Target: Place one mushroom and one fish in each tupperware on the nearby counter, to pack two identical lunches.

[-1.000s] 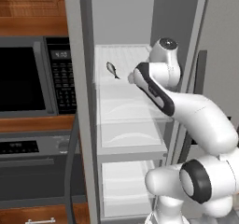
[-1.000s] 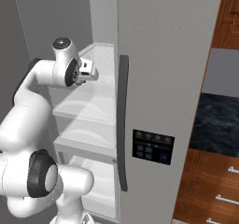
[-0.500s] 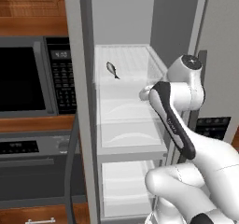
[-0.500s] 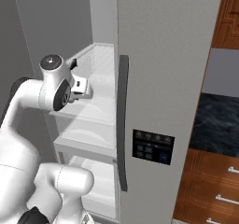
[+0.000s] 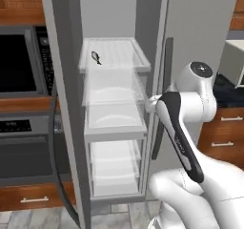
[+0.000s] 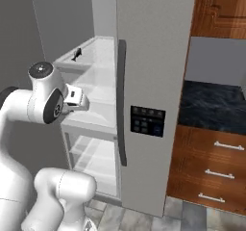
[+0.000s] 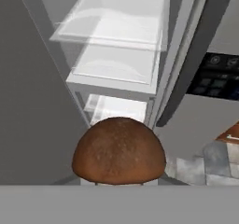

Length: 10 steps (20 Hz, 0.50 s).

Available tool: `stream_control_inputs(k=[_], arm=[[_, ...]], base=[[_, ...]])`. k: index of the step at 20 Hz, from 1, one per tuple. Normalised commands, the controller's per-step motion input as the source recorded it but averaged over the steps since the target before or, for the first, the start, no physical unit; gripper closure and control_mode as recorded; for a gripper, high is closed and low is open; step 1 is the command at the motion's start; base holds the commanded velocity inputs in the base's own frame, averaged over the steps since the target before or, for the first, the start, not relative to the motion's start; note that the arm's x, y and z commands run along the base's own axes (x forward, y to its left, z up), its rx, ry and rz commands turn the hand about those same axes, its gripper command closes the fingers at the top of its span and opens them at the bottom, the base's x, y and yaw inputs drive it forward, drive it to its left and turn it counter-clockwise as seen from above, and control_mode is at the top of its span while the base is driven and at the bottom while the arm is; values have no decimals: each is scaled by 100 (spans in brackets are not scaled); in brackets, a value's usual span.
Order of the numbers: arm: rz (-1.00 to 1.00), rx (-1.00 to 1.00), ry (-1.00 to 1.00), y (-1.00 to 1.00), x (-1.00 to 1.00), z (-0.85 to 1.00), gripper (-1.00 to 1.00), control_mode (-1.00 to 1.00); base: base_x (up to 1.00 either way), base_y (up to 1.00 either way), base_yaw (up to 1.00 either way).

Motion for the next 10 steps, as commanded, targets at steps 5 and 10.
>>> stream_control_inputs(k=[5, 10], arm=[[0, 0, 0, 0, 0, 0, 100, 100], [0, 0, 0, 0, 0, 0, 100, 100]], base=[[-87, -100, -15], [-28, -100, -20]])
